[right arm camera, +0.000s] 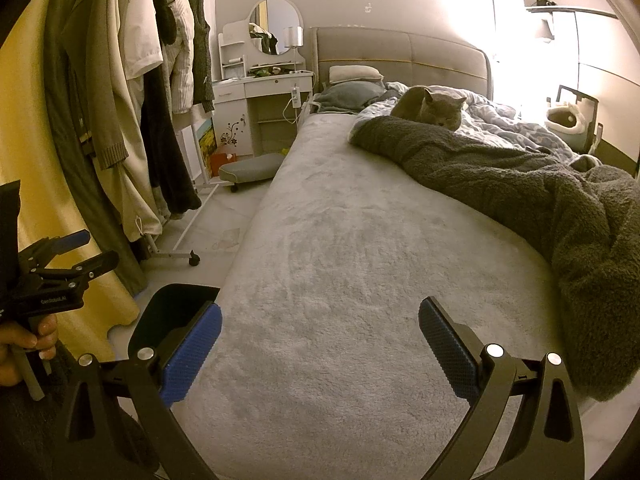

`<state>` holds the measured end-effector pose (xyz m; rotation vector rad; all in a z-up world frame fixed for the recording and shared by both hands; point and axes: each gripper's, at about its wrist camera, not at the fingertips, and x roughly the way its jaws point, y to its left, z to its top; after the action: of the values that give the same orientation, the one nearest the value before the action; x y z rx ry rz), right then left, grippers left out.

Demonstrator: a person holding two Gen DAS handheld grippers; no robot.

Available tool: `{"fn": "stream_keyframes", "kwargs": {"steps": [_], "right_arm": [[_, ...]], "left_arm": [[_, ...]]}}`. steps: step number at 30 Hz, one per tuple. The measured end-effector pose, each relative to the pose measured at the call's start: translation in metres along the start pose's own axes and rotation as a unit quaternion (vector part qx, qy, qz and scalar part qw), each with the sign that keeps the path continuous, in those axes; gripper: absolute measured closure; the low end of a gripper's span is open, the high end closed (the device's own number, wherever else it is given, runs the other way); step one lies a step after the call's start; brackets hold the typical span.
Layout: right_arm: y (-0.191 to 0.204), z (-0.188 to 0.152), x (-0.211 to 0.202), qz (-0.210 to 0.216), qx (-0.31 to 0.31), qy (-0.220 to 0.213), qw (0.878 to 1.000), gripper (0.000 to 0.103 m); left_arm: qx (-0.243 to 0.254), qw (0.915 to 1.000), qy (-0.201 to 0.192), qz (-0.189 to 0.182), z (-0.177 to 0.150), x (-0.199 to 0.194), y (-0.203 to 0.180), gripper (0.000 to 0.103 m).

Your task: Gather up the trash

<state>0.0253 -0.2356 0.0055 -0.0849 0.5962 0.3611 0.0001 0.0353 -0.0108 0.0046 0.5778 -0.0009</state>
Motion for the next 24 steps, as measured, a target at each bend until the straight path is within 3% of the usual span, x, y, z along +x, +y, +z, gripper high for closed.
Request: {"fn": "stream_keyframes", "kwargs": {"steps": [24], "right_arm": [[0.0016, -0.0006, -0.0001, -0.001, 0.0, 0.0, 1.0, 0.003]], "left_arm": [[0.003, 1.0, 0.002, -0.003, -0.0013, 0.0005, -0.0017, 0.003]]}}
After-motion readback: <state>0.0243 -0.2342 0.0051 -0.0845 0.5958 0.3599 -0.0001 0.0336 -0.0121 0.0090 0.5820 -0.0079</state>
